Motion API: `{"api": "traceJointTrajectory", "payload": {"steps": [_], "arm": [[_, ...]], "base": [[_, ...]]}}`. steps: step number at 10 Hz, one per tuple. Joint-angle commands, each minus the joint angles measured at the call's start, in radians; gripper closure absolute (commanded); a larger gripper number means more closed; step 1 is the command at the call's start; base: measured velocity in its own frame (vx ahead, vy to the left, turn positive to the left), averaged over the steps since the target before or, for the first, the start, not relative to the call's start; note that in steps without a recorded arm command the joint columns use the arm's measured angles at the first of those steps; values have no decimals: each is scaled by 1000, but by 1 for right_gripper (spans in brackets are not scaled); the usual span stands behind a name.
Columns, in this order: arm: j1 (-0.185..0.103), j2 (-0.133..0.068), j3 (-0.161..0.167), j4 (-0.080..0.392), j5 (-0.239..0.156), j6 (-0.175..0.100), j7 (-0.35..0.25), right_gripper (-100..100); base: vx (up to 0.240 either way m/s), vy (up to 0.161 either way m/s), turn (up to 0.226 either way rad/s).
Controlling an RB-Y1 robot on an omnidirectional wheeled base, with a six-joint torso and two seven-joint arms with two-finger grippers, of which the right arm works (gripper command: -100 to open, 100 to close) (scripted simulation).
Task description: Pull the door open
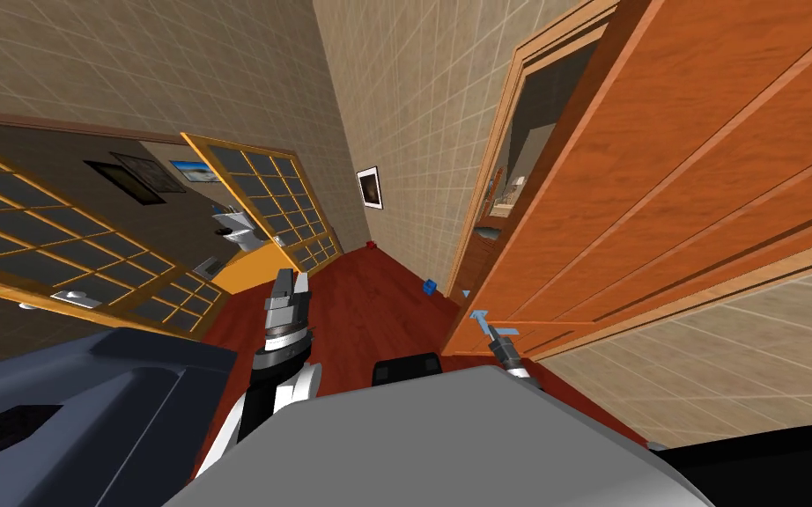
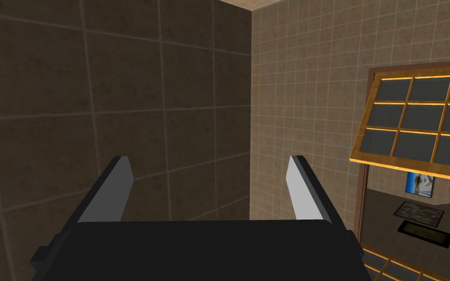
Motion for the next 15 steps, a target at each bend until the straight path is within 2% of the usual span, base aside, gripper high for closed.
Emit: {"api": "traceJointTrajectory", "payload": {"steps": [1,10,11,15], "arm": [[-3,-1,5,9,4,-7,-10,100],[-26,-10,32,69,29,-39,-64,100],[-23,-7,33,57,30,-35,-58,100],[-30,-9,48,80,33,-48,-75,100]], "base": [[-196,-37,145],[-204,-40,127],[-99,-3,30],[-163,-36,127]]}}
